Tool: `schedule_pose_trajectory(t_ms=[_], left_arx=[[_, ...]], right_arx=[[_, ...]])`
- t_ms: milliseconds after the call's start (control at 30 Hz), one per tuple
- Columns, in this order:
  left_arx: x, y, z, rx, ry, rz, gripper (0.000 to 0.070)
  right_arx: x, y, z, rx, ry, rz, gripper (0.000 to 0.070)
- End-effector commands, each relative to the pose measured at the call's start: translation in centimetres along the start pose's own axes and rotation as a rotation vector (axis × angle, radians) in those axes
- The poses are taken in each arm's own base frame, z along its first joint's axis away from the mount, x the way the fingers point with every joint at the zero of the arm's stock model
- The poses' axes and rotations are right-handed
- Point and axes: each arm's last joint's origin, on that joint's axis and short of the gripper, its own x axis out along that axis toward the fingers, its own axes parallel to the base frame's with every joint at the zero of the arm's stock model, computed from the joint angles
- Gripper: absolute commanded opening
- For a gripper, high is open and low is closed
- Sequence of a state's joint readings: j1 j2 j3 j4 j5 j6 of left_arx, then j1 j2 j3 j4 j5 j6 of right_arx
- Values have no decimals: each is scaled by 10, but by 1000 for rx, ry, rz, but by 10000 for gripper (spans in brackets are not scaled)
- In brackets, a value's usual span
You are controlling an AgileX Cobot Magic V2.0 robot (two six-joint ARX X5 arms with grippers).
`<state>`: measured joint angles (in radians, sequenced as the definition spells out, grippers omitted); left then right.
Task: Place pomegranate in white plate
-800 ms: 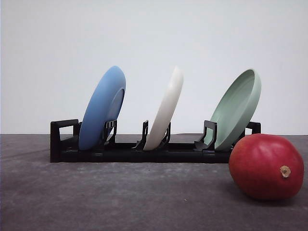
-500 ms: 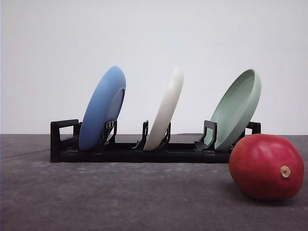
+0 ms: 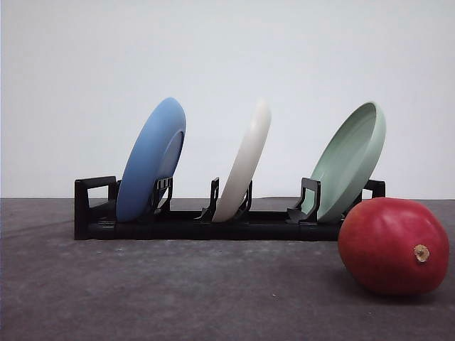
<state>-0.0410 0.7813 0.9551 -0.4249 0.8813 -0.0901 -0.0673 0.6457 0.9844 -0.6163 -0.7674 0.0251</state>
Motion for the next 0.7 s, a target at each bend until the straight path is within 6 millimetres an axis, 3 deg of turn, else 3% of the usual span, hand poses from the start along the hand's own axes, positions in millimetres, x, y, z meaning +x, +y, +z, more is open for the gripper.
schedule_pose_trajectory(t_ms=[0,233,267,333,467,500,567,667], left_arx=[[2,-1,5,77,-2,-72,0],[10,7,3,47,29,-88,7],[10,7,3,49,29,-88,40],[10,7,3,53,29,-88,172],[11,7,3,51,32,-92,572],[12,7,3,50,34,-95,625],[14,7,2,49,40,-106,679],[20,4,1,46,55,-137,676]], right_arx=[[-2,2,5,-44,-19,7,6],[-2,3,5,-47,-22,7,7],[-2,3,5,-47,-22,7,8],[-2,3,5,-46,-21,7,51],[-2,3,5,-46,-21,7,352],[-2,3,5,-46,-21,7,397],[-2,3,5,-46,-21,7,498],[-2,3,5,-45,-21,7,517]])
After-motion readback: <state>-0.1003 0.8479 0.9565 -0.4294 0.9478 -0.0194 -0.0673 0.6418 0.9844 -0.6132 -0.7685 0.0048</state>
